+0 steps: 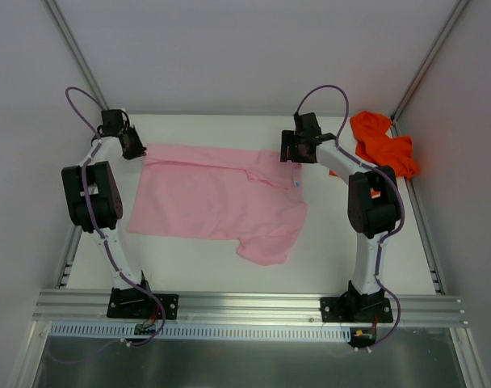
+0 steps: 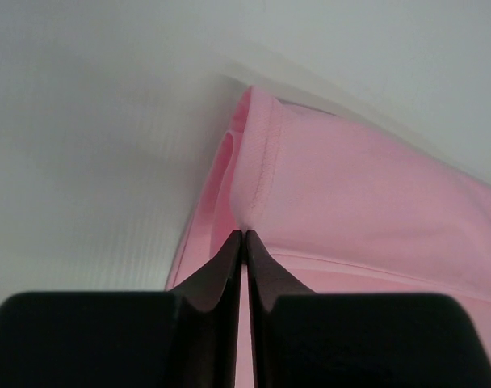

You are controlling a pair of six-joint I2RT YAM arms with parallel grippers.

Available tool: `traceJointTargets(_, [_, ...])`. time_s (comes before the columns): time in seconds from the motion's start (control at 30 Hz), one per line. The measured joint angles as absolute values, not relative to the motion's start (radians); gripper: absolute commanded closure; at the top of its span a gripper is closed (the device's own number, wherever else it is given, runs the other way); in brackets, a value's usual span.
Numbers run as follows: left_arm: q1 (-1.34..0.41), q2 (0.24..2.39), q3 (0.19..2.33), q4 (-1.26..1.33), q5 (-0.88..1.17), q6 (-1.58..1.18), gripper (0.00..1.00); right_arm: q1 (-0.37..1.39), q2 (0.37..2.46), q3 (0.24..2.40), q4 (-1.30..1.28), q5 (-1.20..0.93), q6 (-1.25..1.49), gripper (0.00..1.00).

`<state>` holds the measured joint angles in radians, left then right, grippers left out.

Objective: Fold and stack the t-shirts
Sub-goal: Fold the flattened tshirt in 1/3 of the way

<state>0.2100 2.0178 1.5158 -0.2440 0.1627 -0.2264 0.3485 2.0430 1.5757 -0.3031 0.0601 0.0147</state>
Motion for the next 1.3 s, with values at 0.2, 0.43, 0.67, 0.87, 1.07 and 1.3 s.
traceJointTargets(0.2, [0.21,2.018,1.497,-0.265,0.114,-0.228,0.63,0.348,2.043,1.572,-0.304,0.06,0.015,0.31])
traceJointTargets(0.43, [0.21,2.018,1.496,-0.271,0.095,-0.224,0.05,0.348,2.043,1.572,-0.312,0.061,-0.001,0.3])
traceJointTargets(0.67, [0.21,1.988,1.496,-0.304,0.095,-0.226,0.04,0.348,2.043,1.572,-0.353,0.061,-0.008,0.31])
traceJointTargets(0.87, [0.21,1.908,1.481,-0.317,0.096,-0.23,0.04,0.348,2.043,1.562,-0.364,0.052,0.004,0.37])
traceJointTargets(1.07, [0.21,1.868,1.451,-0.315,0.111,-0.246,0.05,0.348,2.043,1.555,-0.363,0.0,0.041,0.41])
traceJointTargets(1.3, [0.21,1.868,1.425,-0.313,0.131,-0.254,0.05,0.348,2.043,1.555,-0.365,-0.038,0.073,0.44])
